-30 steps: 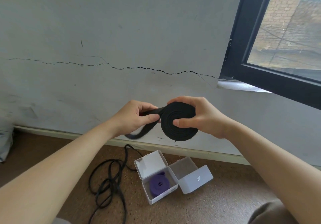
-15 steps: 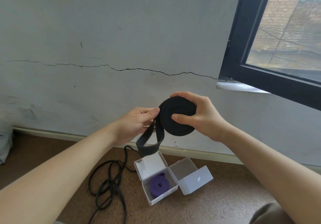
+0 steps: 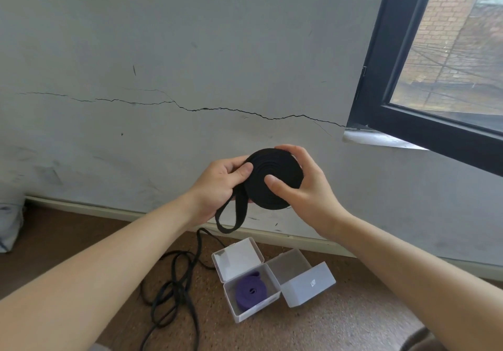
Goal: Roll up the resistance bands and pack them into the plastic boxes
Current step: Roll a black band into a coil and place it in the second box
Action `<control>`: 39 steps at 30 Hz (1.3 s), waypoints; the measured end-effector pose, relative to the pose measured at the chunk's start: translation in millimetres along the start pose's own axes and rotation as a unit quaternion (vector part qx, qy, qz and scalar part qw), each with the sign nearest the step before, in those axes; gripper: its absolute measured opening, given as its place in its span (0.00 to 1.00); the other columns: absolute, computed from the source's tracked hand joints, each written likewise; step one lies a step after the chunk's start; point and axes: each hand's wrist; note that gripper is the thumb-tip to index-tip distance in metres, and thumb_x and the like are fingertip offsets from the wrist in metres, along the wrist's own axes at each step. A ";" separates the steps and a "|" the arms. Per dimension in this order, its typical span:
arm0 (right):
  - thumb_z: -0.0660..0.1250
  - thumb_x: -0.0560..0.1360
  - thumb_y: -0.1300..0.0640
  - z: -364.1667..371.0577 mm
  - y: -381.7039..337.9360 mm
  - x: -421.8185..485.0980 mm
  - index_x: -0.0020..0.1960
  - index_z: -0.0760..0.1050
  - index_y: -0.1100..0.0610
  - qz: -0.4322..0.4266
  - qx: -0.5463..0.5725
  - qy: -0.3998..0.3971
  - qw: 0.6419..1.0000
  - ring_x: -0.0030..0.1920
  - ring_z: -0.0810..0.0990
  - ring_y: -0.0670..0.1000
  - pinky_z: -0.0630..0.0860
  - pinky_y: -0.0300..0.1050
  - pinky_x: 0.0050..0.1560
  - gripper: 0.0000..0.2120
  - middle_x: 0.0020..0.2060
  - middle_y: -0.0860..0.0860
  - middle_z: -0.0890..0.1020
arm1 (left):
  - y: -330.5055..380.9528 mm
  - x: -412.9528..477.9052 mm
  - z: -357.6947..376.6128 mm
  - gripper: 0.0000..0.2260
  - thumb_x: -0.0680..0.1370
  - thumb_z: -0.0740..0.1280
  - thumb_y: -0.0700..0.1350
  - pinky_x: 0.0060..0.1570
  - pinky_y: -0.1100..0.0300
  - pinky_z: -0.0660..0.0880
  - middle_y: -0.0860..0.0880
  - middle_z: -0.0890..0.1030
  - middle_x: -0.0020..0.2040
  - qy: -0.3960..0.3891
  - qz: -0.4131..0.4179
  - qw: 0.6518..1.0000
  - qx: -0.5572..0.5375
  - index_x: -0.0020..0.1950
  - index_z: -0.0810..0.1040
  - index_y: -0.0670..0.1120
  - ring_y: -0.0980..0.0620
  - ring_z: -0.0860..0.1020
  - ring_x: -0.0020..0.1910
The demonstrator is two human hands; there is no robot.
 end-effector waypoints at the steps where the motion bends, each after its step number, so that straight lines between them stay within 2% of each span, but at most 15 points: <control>1: 0.75 0.76 0.55 -5.7 -2.7 3.0 0.65 0.71 0.46 0.029 0.014 -0.036 0.999 0.55 0.84 0.46 0.85 0.47 0.49 0.21 0.57 0.45 0.80 | 1.3 -0.2 -4.7 0.15 0.86 0.58 0.42 0.58 0.55 0.81 0.43 0.84 0.60 -0.008 0.002 1.000 0.026 0.70 0.78 0.45 0.45 0.82 0.61; 4: 0.76 0.75 0.57 -24.0 -9.2 10.4 0.62 0.71 0.49 0.064 -0.015 -0.127 0.990 0.50 0.87 0.56 0.86 0.52 0.43 0.21 0.61 0.52 0.76 | 6.3 -3.3 -12.9 0.15 0.85 0.62 0.42 0.60 0.58 0.79 0.47 0.85 0.60 -0.050 -0.011 0.989 0.138 0.70 0.78 0.47 0.50 0.82 0.62; 6: 0.78 0.73 0.56 -23.4 -10.1 9.7 0.70 0.68 0.43 0.059 -0.072 -0.205 0.974 0.52 0.86 0.54 0.86 0.49 0.46 0.31 0.62 0.49 0.76 | 7.7 -4.6 -11.3 0.15 0.84 0.64 0.42 0.62 0.53 0.79 0.48 0.85 0.60 -0.096 -0.024 0.980 0.173 0.70 0.79 0.48 0.50 0.82 0.62; 8: 0.79 0.71 0.56 -14.7 -7.2 7.7 0.76 0.65 0.40 0.013 -0.126 -0.255 0.958 0.59 0.82 0.47 0.84 0.44 0.53 0.39 0.63 0.44 0.78 | 9.5 -5.6 -8.4 0.14 0.84 0.64 0.41 0.62 0.52 0.79 0.47 0.85 0.60 -0.119 -0.025 0.979 0.162 0.68 0.80 0.45 0.48 0.83 0.61; 11: 0.79 0.72 0.59 -10.2 -9.6 10.1 0.76 0.69 0.45 0.009 -0.072 -0.236 0.969 0.61 0.80 0.41 0.81 0.38 0.53 0.37 0.62 0.40 0.80 | 13.3 -5.8 -9.8 0.13 0.82 0.65 0.42 0.60 0.50 0.80 0.39 0.84 0.58 -0.113 -0.039 0.989 0.090 0.65 0.81 0.40 0.41 0.83 0.59; 14: 0.80 0.71 0.61 -11.3 -11.3 9.2 0.71 0.76 0.50 -0.005 -0.036 -0.200 0.979 0.58 0.83 0.45 0.82 0.41 0.53 0.30 0.58 0.44 0.84 | 13.3 -5.6 -11.6 0.16 0.77 0.70 0.44 0.60 0.44 0.80 0.34 0.84 0.57 -0.078 -0.061 0.995 0.032 0.61 0.83 0.38 0.36 0.83 0.58; 16: 0.80 0.70 0.61 -9.7 -11.4 7.7 0.67 0.79 0.51 -0.021 -0.051 -0.176 0.983 0.56 0.84 0.47 0.83 0.44 0.52 0.26 0.55 0.46 0.85 | 11.8 -4.4 -10.5 0.17 0.74 0.73 0.45 0.58 0.47 0.81 0.36 0.85 0.55 -0.046 -0.057 0.997 0.024 0.59 0.84 0.37 0.37 0.84 0.55; 20: 0.80 0.70 0.60 -11.7 -11.7 9.7 0.63 0.81 0.49 -0.023 -0.048 -0.132 0.990 0.55 0.84 0.46 0.83 0.42 0.48 0.23 0.52 0.45 0.85 | 10.6 -1.0 -12.0 0.16 0.72 0.74 0.48 0.49 0.57 0.83 0.41 0.87 0.53 0.012 -0.042 0.999 -0.001 0.57 0.86 0.43 0.45 0.85 0.51; 22: 0.80 0.70 0.60 -12.7 -11.2 10.2 0.63 0.81 0.48 -0.023 -0.049 -0.117 0.992 0.55 0.83 0.44 0.83 0.41 0.48 0.23 0.52 0.43 0.85 | 10.0 -1.1 -11.9 0.16 0.74 0.71 0.51 0.52 0.53 0.83 0.42 0.87 0.53 0.022 -0.024 0.999 0.030 0.58 0.85 0.45 0.46 0.85 0.52; 24: 0.80 0.70 0.58 -11.3 -8.8 9.2 0.64 0.80 0.47 -0.028 -0.061 -0.106 0.992 0.55 0.82 0.43 0.83 0.40 0.48 0.24 0.53 0.43 0.84 | 8.8 -2.8 -8.4 0.16 0.78 0.66 0.55 0.53 0.48 0.81 0.43 0.87 0.51 0.018 0.000 0.993 0.113 0.57 0.86 0.47 0.44 0.85 0.51; 27: 0.80 0.70 0.57 -11.3 -7.0 8.2 0.64 0.79 0.47 -0.036 -0.072 -0.080 0.994 0.56 0.81 0.41 0.83 0.39 0.48 0.24 0.54 0.41 0.83 | 9.2 -5.1 -3.7 0.26 0.79 0.59 0.63 0.51 0.42 0.83 0.35 0.84 0.49 -0.002 -0.015 0.985 0.172 0.55 0.84 0.42 0.35 0.83 0.50; 29: 0.80 0.70 0.58 -11.7 -6.1 7.5 0.65 0.79 0.48 -0.044 -0.072 -0.074 0.994 0.57 0.80 0.41 0.82 0.37 0.48 0.25 0.54 0.40 0.83 | 11.4 -6.8 -4.1 0.30 0.79 0.57 0.65 0.51 0.41 0.83 0.35 0.84 0.51 -0.023 -0.038 0.983 0.176 0.56 0.83 0.40 0.36 0.83 0.52; 31: 0.80 0.70 0.58 -10.4 -5.6 6.4 0.64 0.79 0.48 -0.046 -0.071 -0.076 0.994 0.58 0.80 0.41 0.82 0.37 0.47 0.25 0.54 0.40 0.83 | 14.0 -9.0 -5.4 0.26 0.81 0.57 0.61 0.50 0.46 0.84 0.40 0.85 0.51 -0.056 -0.046 0.982 0.177 0.57 0.82 0.42 0.42 0.85 0.51; 35: 0.81 0.69 0.59 -8.4 -4.7 4.6 0.64 0.80 0.49 -0.042 -0.059 -0.085 0.994 0.57 0.81 0.43 0.82 0.38 0.48 0.25 0.55 0.42 0.84 | 19.7 -13.9 -11.0 0.17 0.86 0.56 0.49 0.40 0.64 0.79 0.53 0.85 0.38 -0.106 -0.031 0.979 0.173 0.53 0.80 0.41 0.55 0.84 0.40; 39: 0.81 0.69 0.60 -7.0 -5.2 3.6 0.64 0.80 0.50 -0.029 -0.033 -0.103 0.994 0.56 0.82 0.44 0.82 0.39 0.47 0.25 0.54 0.44 0.84 | 19.4 -14.0 -12.6 0.15 0.86 0.57 0.46 0.37 0.66 0.77 0.55 0.83 0.35 -0.109 -0.009 0.979 0.171 0.49 0.80 0.41 0.57 0.83 0.36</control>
Point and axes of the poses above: each hand's wrist, its own x-axis towards the middle knuckle, its own z-axis out of the palm, y = z × x
